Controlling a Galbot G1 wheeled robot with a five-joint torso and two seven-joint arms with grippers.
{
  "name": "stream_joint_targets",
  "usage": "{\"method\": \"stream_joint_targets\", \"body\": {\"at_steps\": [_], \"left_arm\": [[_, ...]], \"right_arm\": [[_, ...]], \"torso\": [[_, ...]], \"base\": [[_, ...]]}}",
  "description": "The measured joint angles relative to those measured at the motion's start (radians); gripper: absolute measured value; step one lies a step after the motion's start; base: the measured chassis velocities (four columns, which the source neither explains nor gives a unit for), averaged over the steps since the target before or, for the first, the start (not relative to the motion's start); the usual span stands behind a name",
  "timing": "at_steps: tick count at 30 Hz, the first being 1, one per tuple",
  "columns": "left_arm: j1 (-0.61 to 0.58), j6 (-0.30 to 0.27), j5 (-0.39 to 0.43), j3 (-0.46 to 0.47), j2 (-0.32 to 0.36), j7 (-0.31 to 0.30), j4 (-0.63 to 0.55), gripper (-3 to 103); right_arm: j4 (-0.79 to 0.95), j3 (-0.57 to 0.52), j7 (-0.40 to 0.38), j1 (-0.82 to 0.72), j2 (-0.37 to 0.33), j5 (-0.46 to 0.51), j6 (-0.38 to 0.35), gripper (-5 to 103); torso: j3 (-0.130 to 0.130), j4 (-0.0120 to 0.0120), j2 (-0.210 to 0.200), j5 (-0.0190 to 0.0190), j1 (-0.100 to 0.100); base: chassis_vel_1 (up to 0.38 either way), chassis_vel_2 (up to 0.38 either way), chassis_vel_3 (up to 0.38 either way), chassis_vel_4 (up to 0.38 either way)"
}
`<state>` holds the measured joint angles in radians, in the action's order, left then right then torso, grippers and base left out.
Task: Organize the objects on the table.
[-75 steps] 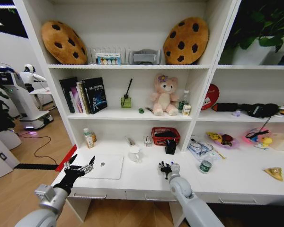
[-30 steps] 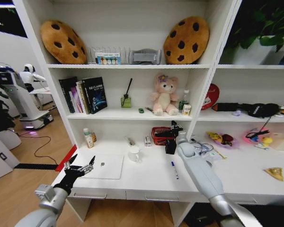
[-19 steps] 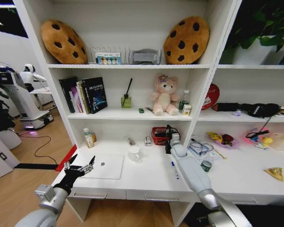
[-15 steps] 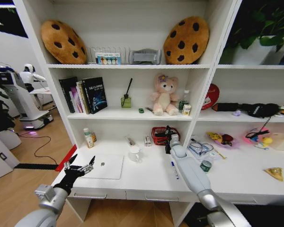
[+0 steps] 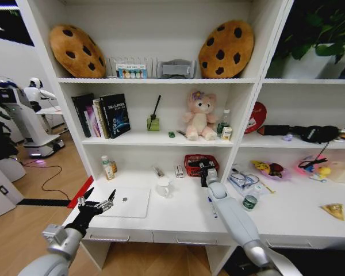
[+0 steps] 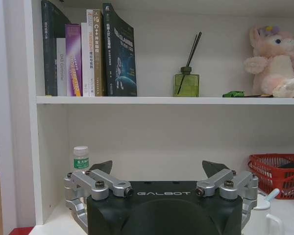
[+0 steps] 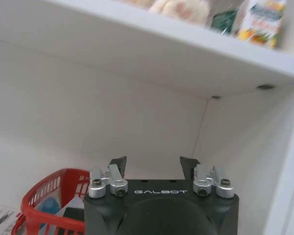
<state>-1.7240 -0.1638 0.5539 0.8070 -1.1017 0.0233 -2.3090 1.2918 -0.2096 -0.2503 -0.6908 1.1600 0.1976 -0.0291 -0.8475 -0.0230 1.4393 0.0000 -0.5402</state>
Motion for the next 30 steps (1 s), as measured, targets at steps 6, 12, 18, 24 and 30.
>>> {"method": "stream_joint_targets", "body": {"at_steps": [6, 12, 18, 24, 30], "left_arm": [[0.000, 0.000, 0.000, 0.000, 0.000, 0.000, 0.000, 100], [0.000, 0.000, 0.000, 0.000, 0.000, 0.000, 0.000, 100], [0.000, 0.000, 0.000, 0.000, 0.000, 0.000, 0.000, 100], [0.000, 0.000, 0.000, 0.000, 0.000, 0.000, 0.000, 100], [0.000, 0.000, 0.000, 0.000, 0.000, 0.000, 0.000, 100]], "right_arm": [[0.245, 0.000, -0.107, -0.130, -0.136, 0.148, -0.090, 85], [0.558, -0.012, -0.284, -0.320, -0.235, 0.407, -0.206, 100], [0.623, -0.043, -0.388, -0.453, -0.220, 0.473, -0.262, 100], [0.550, -0.042, -0.380, -0.525, -0.152, 0.411, -0.266, 100], [0.440, -0.004, -0.319, -0.469, -0.083, 0.384, -0.265, 100]], "torso": [[0.000, -0.0004, 0.000, -0.0001, 0.000], [0.000, -0.0001, 0.000, -0.0002, 0.000], [0.000, -0.0002, 0.000, 0.0002, 0.000], [0.000, -0.0002, 0.000, -0.0001, 0.000], [0.000, 0.0002, 0.000, -0.0001, 0.000]], "base": [[0.000, 0.000, 0.000, 0.000], [0.000, 0.000, 0.000, 0.000], [0.000, 0.000, 0.000, 0.000], [0.000, 0.000, 0.000, 0.000], [0.000, 0.000, 0.000, 0.000]]}}
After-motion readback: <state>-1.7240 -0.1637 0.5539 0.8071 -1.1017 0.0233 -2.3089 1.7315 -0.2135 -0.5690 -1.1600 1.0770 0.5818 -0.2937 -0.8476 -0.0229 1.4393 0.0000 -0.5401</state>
